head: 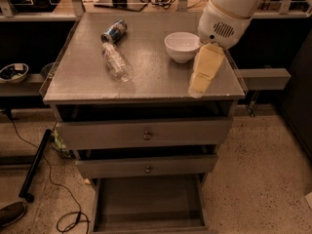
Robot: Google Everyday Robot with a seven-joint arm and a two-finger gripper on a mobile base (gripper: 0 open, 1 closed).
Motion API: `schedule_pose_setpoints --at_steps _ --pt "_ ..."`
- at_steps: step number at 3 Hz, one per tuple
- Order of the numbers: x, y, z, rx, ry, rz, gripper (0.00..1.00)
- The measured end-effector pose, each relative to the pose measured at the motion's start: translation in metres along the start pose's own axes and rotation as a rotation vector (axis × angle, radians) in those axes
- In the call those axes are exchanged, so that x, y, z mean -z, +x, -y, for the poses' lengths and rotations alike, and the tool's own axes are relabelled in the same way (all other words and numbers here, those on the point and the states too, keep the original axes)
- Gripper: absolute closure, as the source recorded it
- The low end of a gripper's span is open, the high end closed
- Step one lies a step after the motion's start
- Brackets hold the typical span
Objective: Place water bottle into bottom drawer
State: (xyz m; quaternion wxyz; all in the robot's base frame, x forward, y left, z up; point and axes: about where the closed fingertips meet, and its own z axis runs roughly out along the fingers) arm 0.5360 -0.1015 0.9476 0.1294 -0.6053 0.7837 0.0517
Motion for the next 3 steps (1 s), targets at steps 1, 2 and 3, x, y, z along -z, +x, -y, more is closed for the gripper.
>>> schedule_pose_setpoints --at_steps 1,2,3 --pt "-0.013 -0.010 0.012 -0.066 -0.008 -0.044 0.00" --pt "-0.025 -0.024 0.027 -0.147 -0.012 -0.101 0.00" --pt "-0.035 -0.040 0.043 -0.185 0.001 -0.078 0.00"
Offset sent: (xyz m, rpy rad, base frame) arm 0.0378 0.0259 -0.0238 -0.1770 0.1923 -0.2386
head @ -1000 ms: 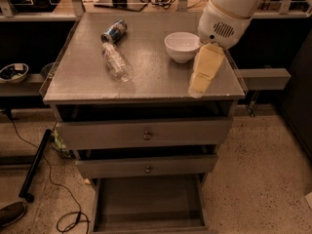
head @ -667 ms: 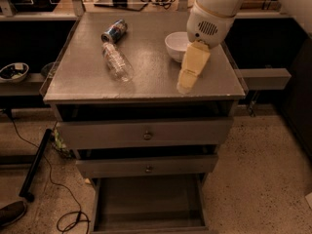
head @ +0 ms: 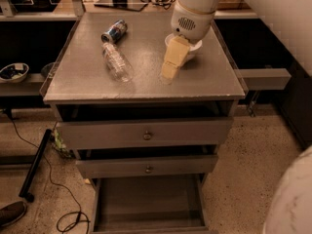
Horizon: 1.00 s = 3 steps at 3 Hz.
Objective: Place water bottle into bottom drawer
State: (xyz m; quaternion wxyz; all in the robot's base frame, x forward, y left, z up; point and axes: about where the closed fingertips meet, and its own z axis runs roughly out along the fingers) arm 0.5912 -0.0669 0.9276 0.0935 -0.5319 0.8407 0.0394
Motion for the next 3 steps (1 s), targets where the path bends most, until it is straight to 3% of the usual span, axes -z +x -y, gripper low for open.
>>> schedule_pose_setpoints --at_steps 1,2,3 --pt "-0.006 -0.014 0.003 0.003 0.013 0.015 0.00" --pt "-0.001 -0.092 0.018 -0.003 0.072 0.056 0.00" --pt "-0.001 -0.092 0.019 -0.003 0.072 0.056 0.00"
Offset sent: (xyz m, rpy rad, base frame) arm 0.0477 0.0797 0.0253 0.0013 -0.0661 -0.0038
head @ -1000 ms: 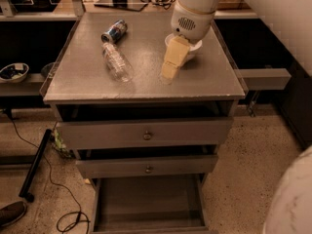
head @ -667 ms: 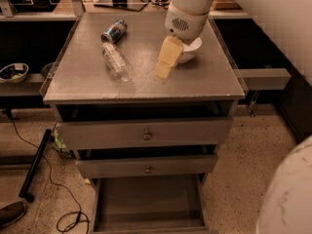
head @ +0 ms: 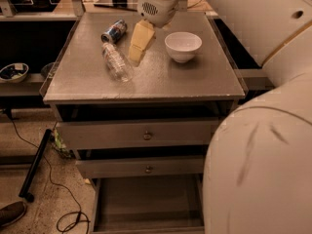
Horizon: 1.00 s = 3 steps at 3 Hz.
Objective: Place water bottle into bottom drawer
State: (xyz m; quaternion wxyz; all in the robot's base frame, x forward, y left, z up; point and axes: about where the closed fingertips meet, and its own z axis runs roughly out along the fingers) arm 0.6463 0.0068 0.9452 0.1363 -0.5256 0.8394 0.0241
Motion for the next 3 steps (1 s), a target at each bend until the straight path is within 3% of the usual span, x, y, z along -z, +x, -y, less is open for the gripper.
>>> schedule_pose_setpoints --at_steps 1,3 --pt "-0.014 -0.049 0.013 -0.010 -0.027 0.013 0.00" --pt "-0.015 -0.069 0.025 -0.012 0.005 0.074 0.00"
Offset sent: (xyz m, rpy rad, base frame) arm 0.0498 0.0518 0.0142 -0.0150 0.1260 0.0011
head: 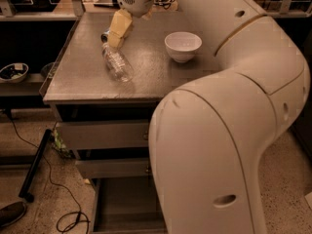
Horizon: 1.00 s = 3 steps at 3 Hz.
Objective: Place water bottle into bottom drawer
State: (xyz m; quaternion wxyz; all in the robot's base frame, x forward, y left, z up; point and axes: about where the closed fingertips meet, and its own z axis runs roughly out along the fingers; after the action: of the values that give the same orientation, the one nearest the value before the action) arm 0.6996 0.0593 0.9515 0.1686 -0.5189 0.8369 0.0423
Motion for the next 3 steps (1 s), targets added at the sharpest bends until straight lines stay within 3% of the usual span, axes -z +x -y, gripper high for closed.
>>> schedule_pose_setpoints --at_steps 1,3 --pt "-0.010 -0.010 -0.005 0.015 -0.031 0.012 0.00" --pt "-0.037 -0.039 -0.028 0.049 -0.146 0.043 0.00"
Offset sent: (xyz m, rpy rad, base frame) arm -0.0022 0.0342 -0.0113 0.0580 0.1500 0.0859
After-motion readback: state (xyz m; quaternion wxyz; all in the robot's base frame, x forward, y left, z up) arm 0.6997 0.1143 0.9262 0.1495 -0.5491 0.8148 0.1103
